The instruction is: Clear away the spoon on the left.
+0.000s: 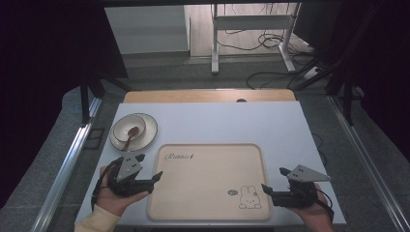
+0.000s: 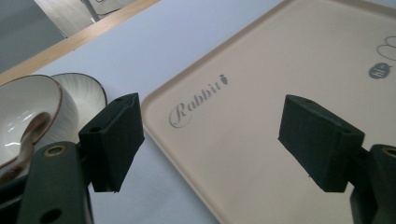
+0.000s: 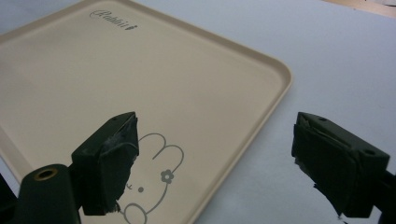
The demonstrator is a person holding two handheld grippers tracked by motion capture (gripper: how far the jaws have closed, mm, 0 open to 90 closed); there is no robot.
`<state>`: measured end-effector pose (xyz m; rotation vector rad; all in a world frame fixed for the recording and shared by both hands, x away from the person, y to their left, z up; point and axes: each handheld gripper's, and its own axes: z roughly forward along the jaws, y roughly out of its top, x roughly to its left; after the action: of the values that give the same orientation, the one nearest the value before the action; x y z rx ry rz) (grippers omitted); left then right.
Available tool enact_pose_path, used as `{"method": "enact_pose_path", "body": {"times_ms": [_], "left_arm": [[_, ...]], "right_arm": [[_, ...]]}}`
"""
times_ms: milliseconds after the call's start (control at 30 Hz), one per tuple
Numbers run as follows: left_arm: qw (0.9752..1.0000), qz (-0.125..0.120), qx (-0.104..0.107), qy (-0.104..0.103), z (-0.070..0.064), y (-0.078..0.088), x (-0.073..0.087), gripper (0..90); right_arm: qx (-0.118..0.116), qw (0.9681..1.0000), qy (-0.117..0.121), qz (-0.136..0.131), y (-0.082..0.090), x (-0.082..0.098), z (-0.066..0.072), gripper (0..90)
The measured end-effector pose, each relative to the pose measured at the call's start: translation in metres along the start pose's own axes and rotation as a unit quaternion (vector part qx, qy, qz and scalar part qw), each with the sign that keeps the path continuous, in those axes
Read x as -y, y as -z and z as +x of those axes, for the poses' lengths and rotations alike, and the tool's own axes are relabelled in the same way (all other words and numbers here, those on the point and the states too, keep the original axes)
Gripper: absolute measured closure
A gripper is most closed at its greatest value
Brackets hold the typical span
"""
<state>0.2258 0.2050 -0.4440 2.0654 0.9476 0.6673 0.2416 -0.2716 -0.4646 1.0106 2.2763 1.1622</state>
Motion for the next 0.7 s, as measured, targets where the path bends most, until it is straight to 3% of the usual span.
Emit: {"method": "enact_pose_path", "body": {"times_ms": [267, 533, 700], "left_arm": [[0.9997, 0.008, -0.019, 0.009, 0.028, -0.004, -0.005, 22.1], [0.9992, 0.008, -0.039, 0.003, 0.044, -0.009, -0.013, 22.1], [0.9985, 0.010, -0.053, 0.005, 0.052, -0.009, -0.009, 22.1]], "right_arm": [[0.005, 1.0000, -0.002, 0.001, 0.001, 0.001, 0.000, 15.0], [0.005, 1.0000, -0.001, 0.003, 0.000, 0.001, 0.000, 15.0], [0.004, 1.0000, 0.000, 0.005, 0.000, 0.002, -0.001, 15.0]]}}
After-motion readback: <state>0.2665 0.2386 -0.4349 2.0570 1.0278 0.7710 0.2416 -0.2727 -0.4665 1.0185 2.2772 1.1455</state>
